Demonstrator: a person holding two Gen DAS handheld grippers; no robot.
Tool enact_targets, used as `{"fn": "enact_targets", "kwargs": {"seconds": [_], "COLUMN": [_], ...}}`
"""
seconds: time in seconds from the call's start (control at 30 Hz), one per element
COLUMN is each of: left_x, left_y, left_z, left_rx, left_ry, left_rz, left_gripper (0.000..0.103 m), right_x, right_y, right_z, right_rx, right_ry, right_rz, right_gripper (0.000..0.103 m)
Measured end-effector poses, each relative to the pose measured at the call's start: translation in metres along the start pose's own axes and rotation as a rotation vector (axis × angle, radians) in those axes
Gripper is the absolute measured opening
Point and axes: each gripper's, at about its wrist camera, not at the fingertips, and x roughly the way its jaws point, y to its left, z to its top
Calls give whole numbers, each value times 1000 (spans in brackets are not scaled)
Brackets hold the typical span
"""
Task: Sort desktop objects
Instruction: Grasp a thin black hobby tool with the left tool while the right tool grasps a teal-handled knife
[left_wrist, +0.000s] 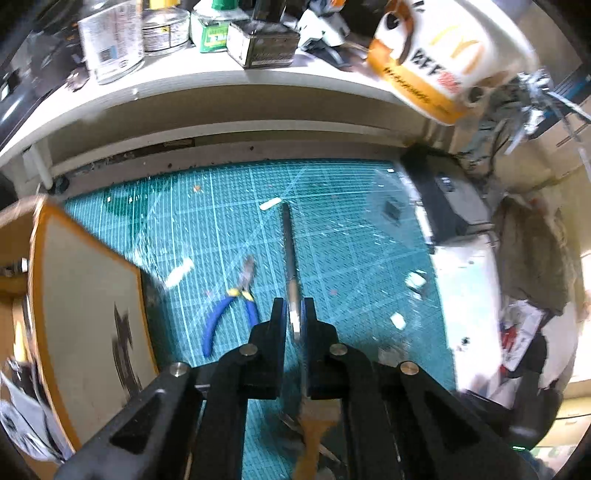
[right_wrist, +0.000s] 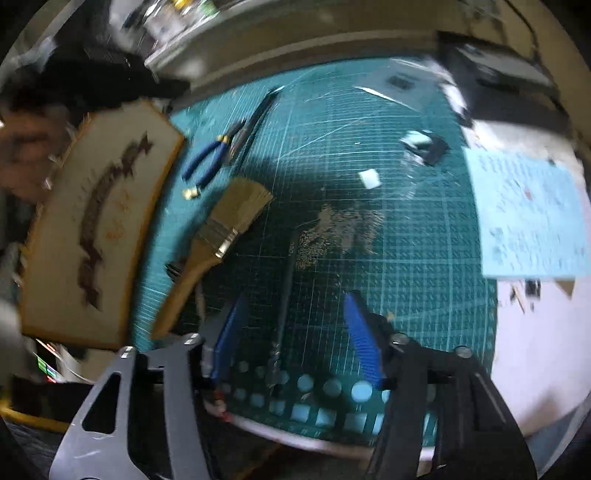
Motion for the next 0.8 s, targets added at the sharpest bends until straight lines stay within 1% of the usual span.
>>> {"fn": "enact_targets", "kwargs": {"seconds": [0.1,0.17,0.27,0.3,0.37,0.4,0.43,0.47,0.53,0.6,0.8], "left_x": [-3,-4,-1,1,6,9,13,18,27,37,66], "left_y": [-1,-1,2,4,7,8,7,4,-1,-7,-23], "left_z": [-12,-16,-19,-18,-16,-15,-14,-13,-11,-8,-1], "left_rx": [-7,-12,-32,-41,-58,-68,-72,-67,-57,-47,-18], "left_ry": [3,7,18,18,14,12,12,12,13,14,17], "left_rz": [7,13,23,28,35,38,40,39,38,37,34], "left_gripper": [8,8,9,12,22,29,34,36,45,46,47], "right_x": [18,27,32,32,32,33,34,34,31,24,-17], "right_y": [12,25,43,49,60,67,73,73,67,58,21], "right_z": [0,-2,-7,-10,-16,-19,-20,-19,-17,-14,-3], "right_rx": [-81,-151,-254,-292,-359,-395,-424,-420,-374,-334,-210], "right_ry": [27,17,4,-8,-27,-35,-39,-38,-39,-49,-115], "right_rz": [-55,-106,-220,-233,-260,-284,-308,-303,-279,-262,-240], "right_gripper": [41,40,35,25,14,11,9,8,8,8,8]}}
